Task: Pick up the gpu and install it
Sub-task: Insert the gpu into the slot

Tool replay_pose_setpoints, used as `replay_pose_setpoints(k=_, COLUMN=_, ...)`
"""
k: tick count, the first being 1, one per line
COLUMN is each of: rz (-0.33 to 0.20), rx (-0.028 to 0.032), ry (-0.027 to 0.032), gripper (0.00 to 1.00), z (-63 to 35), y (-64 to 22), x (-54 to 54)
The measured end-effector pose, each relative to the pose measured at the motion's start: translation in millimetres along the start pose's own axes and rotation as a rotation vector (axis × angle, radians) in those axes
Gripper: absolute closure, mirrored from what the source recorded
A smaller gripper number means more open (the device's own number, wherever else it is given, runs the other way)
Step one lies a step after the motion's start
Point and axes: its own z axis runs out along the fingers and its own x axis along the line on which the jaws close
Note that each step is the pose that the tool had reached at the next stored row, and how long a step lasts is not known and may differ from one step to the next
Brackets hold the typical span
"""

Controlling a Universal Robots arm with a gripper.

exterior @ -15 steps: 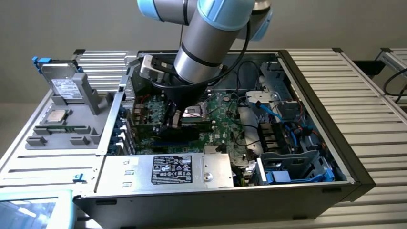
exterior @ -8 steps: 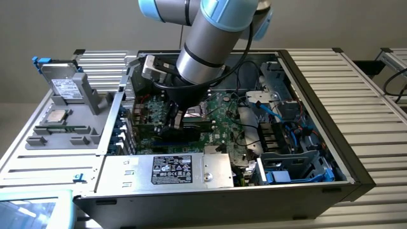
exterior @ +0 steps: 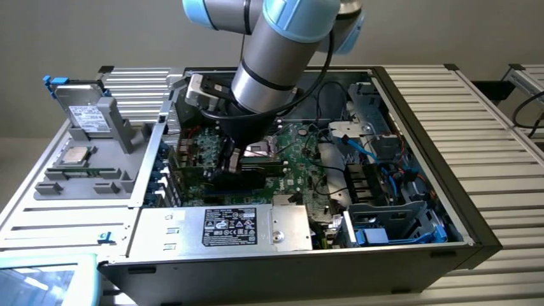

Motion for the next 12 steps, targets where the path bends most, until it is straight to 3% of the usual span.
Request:
replay_pose_setpoints(k=7, rz=0.001, rx=-0.0002, ry=0.0003, gripper=0.72, z=3.4, y=-1.4, x=1.9)
replay_pose_setpoints(k=9, rz=0.0, rx=-0.0001, ry=-0.0021, gripper=0.72, z=-1.0, y=0.4, x=1.7)
replay_pose_setpoints(k=12, rz=0.0, rx=-0.0028, ry=-0.0006, gripper=0.72, z=-6.4, y=2.5, x=2.7)
